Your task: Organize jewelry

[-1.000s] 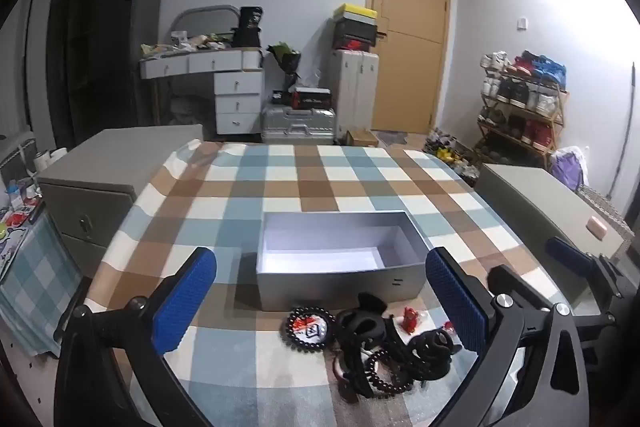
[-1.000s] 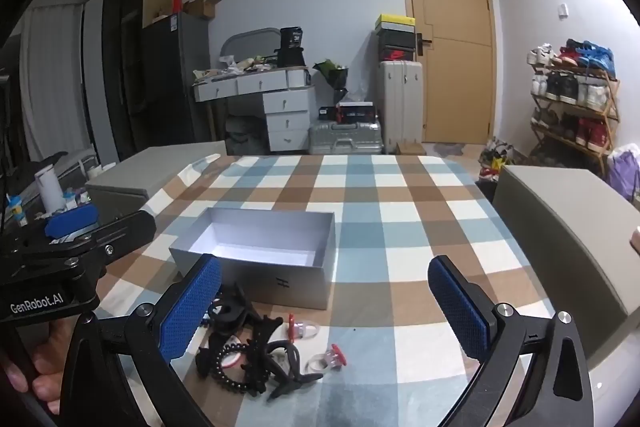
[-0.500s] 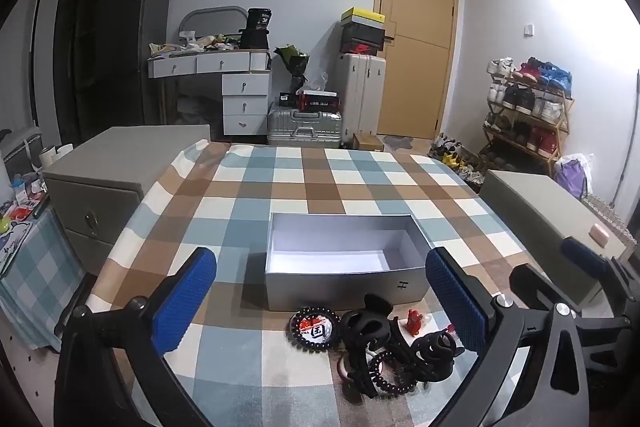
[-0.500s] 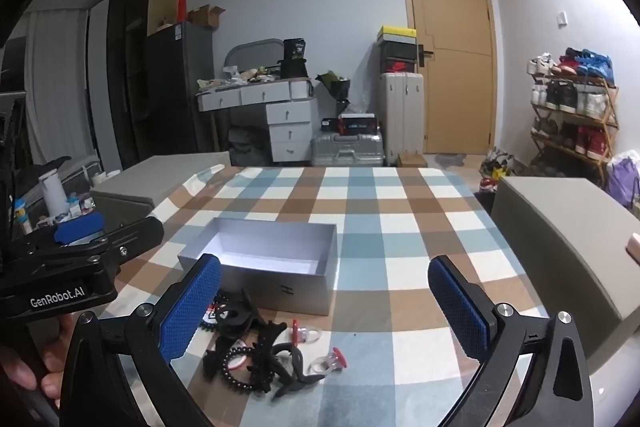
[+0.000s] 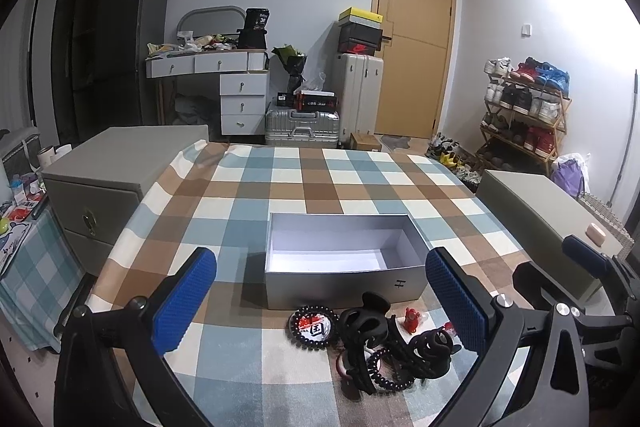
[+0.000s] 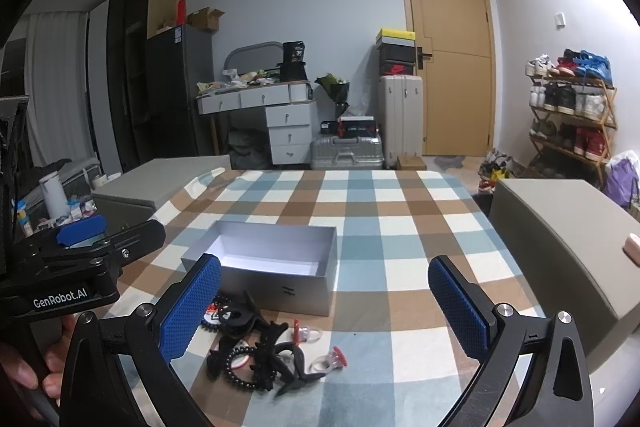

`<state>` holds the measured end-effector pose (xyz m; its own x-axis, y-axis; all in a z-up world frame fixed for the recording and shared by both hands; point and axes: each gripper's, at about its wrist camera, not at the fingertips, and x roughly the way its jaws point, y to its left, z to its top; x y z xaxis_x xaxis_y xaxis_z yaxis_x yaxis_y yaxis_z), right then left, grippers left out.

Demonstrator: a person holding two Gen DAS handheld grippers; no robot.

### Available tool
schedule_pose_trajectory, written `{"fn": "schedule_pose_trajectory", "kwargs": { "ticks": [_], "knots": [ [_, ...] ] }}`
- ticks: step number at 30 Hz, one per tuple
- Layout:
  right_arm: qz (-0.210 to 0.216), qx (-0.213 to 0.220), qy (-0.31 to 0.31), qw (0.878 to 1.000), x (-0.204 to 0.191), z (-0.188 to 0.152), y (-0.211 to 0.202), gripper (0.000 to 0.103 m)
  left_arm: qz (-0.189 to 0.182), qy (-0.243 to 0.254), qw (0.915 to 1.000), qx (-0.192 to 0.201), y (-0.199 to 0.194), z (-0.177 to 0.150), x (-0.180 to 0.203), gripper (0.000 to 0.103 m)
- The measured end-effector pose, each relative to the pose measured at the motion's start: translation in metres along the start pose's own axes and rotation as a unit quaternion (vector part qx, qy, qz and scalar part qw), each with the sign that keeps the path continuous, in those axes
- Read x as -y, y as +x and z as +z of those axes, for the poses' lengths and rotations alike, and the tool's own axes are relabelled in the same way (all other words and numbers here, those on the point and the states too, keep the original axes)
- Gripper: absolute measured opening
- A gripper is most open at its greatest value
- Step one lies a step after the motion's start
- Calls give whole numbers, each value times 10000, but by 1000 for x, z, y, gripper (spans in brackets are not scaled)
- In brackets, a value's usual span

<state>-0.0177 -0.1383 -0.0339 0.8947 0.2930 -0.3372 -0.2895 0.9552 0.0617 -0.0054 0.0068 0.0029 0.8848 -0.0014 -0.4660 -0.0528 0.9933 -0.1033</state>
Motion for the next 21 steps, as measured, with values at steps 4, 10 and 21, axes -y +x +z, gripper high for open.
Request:
{"fn": "schedule_pose_trajectory", "kwargs": {
  "ticks": [4,10,21],
  "knots": [
    [-5,15,1,10000,0,1,-3,103,-6,-7,10000,12,0,-1,-1,102],
    [-17,48,-24,10000,-2,3,-4,103,-6,14,10000,11,-1,-1,-1,102],
    [-12,78,-16,10000,-2,3,-6,103,29,67,10000,52,-5,-2,-1,102]
  ]
}}
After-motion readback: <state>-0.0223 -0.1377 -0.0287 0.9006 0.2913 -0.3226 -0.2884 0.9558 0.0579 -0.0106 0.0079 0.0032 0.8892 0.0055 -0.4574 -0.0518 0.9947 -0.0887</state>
